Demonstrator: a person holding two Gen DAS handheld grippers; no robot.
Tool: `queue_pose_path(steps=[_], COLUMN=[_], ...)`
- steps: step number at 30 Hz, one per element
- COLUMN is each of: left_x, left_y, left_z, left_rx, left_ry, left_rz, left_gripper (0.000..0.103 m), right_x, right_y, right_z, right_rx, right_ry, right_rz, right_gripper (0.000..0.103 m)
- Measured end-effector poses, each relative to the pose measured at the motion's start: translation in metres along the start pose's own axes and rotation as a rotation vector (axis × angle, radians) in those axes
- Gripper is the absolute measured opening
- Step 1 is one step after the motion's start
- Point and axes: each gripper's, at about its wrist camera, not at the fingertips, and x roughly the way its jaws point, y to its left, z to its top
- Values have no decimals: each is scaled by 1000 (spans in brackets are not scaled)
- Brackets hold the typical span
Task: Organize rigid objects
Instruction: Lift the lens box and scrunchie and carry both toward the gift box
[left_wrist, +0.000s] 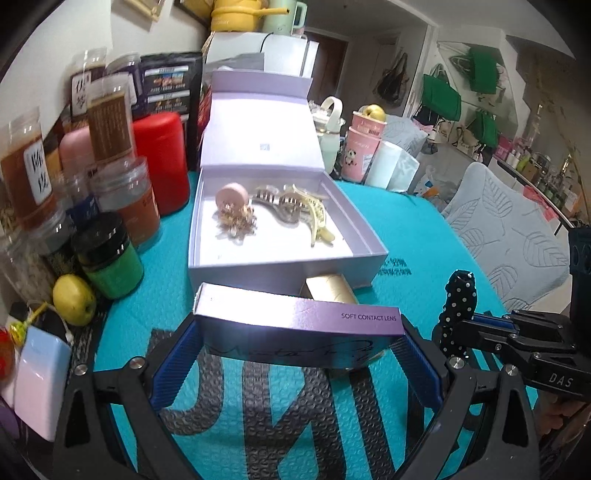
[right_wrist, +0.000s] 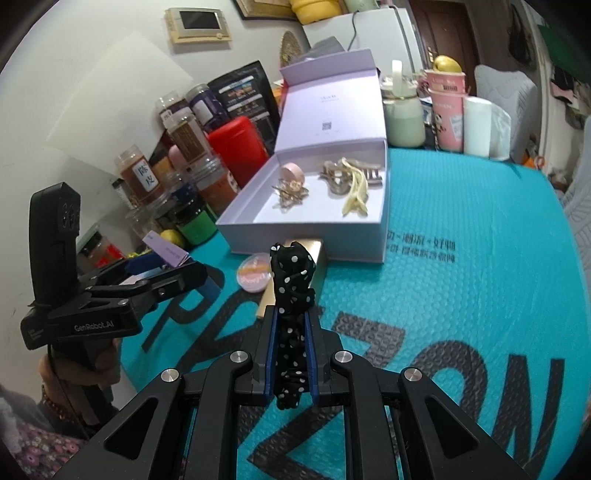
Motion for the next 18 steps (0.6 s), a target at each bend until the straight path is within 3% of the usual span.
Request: queue_pose_path(steps=[18], left_x=[6], left_y=[-8], left_z=[53], left_rx=[39], left_ry=[-50], left_rz=[27], left_gripper=[100], right_x=[-1], right_y=[0], right_z=[54], right_rx=[-108], right_ry=[-47], right_rz=[31], right_gripper=[14])
